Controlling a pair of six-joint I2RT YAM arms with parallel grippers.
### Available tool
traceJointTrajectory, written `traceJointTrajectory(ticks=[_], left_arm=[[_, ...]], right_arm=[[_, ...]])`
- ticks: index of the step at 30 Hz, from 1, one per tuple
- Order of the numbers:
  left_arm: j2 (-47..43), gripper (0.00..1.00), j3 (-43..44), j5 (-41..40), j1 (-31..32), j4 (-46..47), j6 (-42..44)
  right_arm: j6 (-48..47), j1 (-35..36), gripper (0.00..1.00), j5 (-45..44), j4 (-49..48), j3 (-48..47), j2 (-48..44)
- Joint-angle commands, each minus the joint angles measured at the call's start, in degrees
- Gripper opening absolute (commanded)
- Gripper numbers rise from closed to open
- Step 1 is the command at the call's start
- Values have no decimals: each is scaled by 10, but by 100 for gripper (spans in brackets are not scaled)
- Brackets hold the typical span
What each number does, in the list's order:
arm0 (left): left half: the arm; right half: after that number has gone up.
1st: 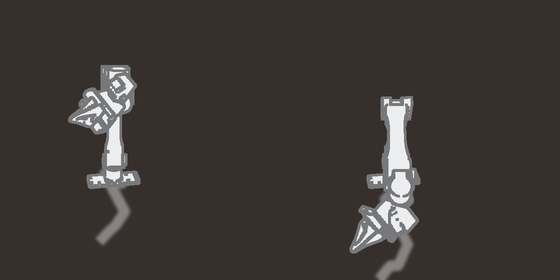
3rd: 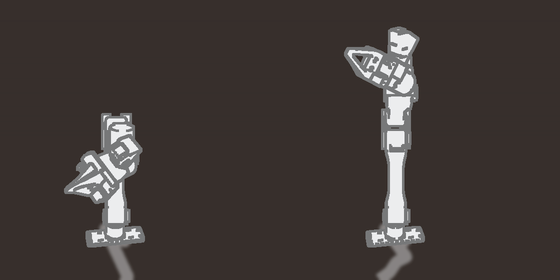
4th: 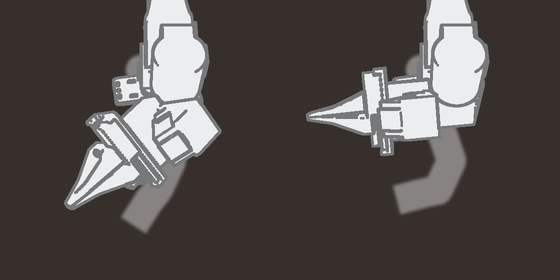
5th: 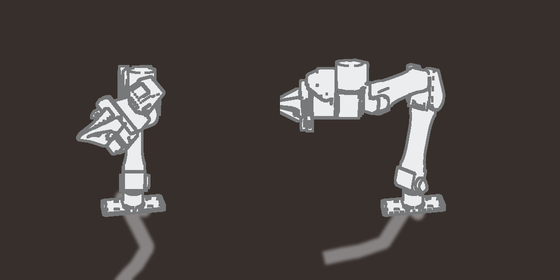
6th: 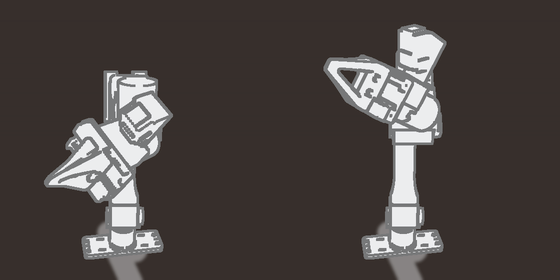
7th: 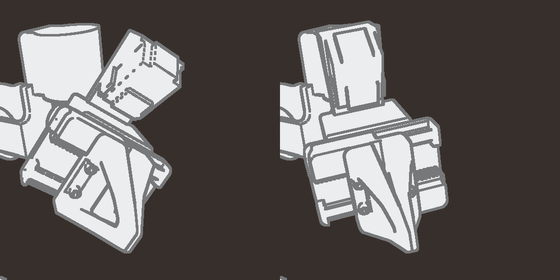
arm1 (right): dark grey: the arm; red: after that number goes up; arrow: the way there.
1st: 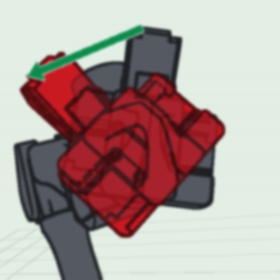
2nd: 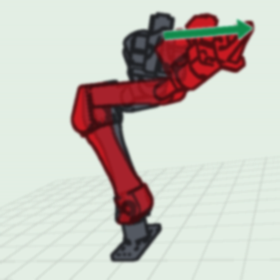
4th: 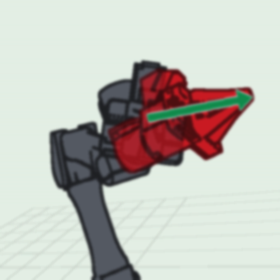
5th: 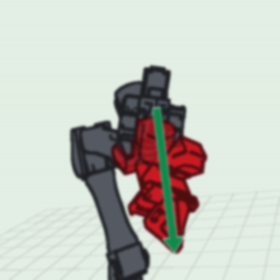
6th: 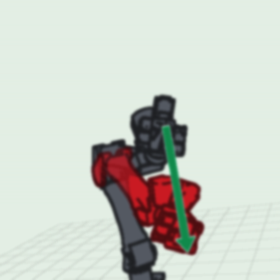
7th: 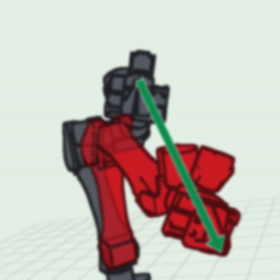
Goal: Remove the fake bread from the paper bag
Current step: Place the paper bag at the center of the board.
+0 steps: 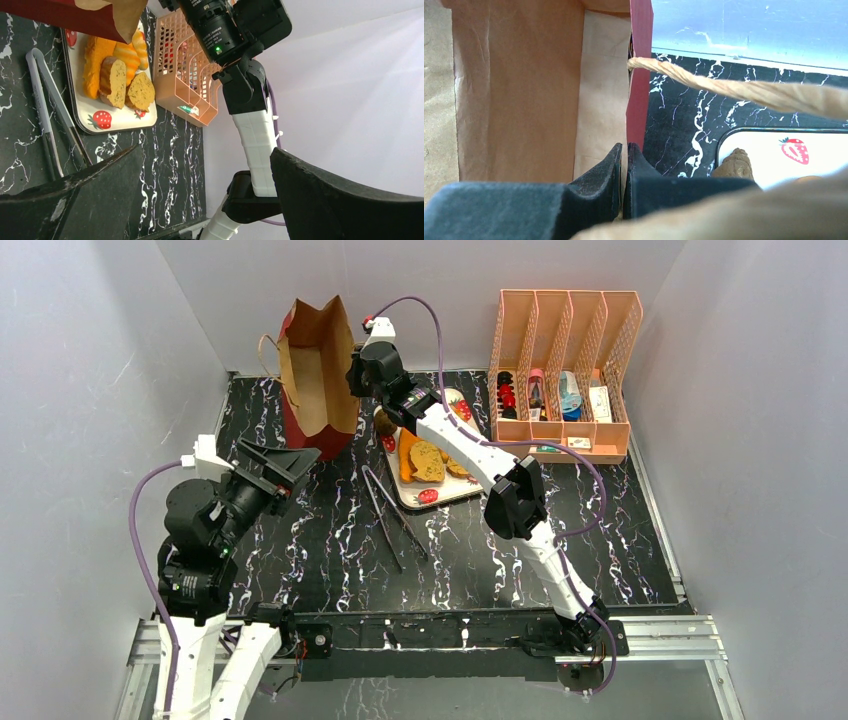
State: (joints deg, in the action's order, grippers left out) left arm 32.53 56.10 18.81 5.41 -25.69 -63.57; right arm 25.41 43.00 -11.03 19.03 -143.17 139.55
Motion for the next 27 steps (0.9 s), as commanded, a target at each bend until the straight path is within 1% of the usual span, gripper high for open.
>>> traceJointTrajectory(ticks=[1,8,27], left_arm=[[-11,98,-4,-24,0,18,2],[-2,98,9,-31,0,15,11],[-2,98,16,-44,0,33,-9]], right_arm=[[-17,0,0,-25,-34,-35,-33],[-27,8,0,-40,-31,-27,-55],[-33,14,0,-61,-3,-28,-85]])
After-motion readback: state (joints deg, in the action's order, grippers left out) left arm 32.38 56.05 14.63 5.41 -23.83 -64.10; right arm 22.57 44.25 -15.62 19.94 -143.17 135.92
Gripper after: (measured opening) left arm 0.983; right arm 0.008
